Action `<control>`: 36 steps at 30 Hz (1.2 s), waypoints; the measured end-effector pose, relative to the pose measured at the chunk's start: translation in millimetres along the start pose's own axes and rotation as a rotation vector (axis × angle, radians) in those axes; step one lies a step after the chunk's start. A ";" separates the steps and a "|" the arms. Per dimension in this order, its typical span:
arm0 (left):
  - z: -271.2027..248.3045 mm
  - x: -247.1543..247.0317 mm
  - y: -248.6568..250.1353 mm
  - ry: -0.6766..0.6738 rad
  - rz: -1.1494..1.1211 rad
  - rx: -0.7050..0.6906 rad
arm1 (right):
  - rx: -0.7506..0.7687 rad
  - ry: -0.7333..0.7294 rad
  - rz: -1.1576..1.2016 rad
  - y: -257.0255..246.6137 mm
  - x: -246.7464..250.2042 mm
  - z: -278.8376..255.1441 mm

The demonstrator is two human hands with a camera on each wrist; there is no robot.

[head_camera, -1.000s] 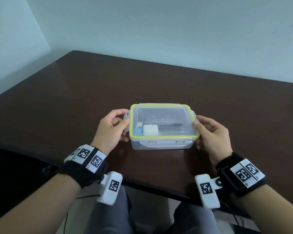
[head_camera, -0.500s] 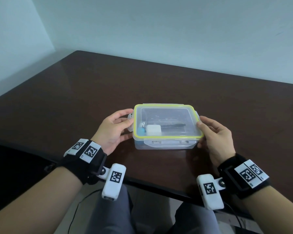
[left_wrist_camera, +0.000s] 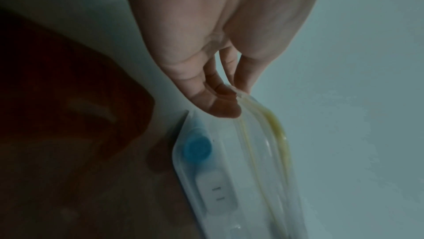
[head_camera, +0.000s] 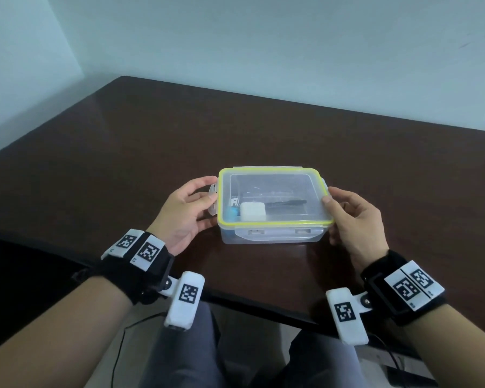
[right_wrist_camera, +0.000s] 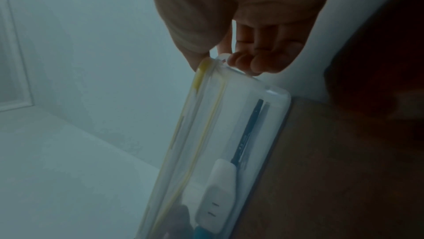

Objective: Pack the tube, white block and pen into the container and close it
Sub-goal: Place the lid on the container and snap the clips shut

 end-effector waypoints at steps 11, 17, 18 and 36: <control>-3.6 2.7 -1.9 0.069 -0.086 0.158 | -0.054 0.010 0.029 -0.4 1.8 -1.2; 3.1 10.8 30.9 0.074 0.722 -0.186 | 0.004 0.025 -0.145 -6.3 7.4 2.0; 3.8 8.4 31.2 0.066 0.783 -0.188 | 0.029 0.029 -0.174 -8.1 7.5 3.4; 25.6 -8.5 19.6 0.122 0.505 -0.071 | -0.043 0.078 -0.137 -3.8 3.8 7.8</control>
Point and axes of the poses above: each hand's wrist, its own z-axis towards the middle knuckle, its own x-axis out of the back of the hand, y = z × x, the point moved 6 cm from there along z, towards the middle knuckle, and after that the axes turned 7 degrees about -x, right-handed, at the moved point
